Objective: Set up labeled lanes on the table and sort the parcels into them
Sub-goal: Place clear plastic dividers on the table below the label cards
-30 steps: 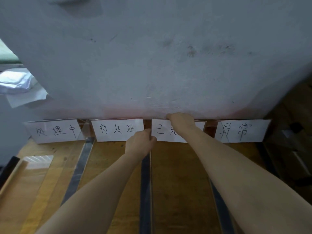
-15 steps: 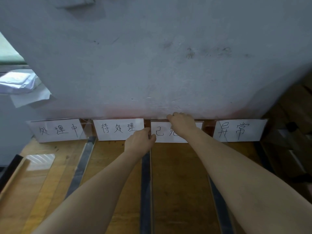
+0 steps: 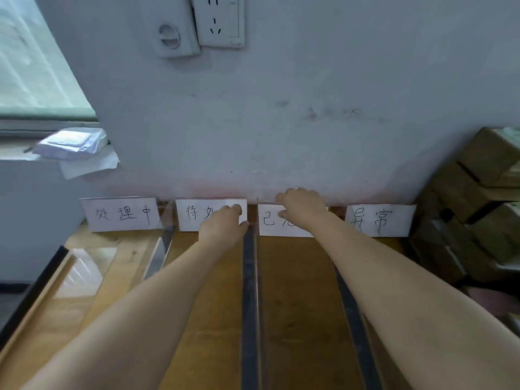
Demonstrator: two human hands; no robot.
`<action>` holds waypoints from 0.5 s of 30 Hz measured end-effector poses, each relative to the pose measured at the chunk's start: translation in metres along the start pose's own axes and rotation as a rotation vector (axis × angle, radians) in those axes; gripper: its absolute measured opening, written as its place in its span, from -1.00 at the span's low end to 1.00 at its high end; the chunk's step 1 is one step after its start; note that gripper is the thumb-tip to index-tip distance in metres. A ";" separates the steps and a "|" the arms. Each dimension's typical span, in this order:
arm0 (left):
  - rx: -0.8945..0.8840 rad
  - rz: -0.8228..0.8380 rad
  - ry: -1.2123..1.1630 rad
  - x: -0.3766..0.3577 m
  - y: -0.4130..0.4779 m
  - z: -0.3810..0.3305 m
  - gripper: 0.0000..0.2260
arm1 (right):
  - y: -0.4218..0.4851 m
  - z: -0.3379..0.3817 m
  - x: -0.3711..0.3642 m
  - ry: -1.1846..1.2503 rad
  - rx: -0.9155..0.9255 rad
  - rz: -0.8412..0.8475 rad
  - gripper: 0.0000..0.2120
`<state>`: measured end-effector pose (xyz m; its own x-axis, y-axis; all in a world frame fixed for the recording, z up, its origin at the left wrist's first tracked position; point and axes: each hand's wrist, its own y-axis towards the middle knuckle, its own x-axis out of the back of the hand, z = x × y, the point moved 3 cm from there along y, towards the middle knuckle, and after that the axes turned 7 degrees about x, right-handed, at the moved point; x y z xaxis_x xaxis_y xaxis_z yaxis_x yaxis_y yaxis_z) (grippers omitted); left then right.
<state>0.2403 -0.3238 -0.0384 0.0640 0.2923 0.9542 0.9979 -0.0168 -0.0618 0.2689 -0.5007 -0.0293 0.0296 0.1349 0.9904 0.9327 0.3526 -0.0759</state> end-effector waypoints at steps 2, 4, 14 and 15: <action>0.006 -0.022 -0.003 0.012 -0.009 0.013 -0.66 | -0.005 0.015 0.013 -0.007 0.007 -0.009 -0.66; 0.004 -0.063 -0.012 0.026 -0.020 0.028 -0.65 | -0.010 0.035 0.027 0.010 0.012 -0.028 -0.64; 0.003 -0.184 -0.082 0.101 -0.083 0.159 -0.77 | -0.020 0.182 0.083 0.064 0.049 -0.124 -0.59; 0.009 -0.191 -0.074 0.106 -0.090 0.176 -0.76 | -0.020 0.200 0.087 0.081 0.058 -0.147 -0.60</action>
<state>0.1565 -0.1227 0.0171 -0.1274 0.3588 0.9247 0.9918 0.0544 0.1156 0.1807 -0.3104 0.0354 -0.0747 0.0034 0.9972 0.9068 0.4162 0.0665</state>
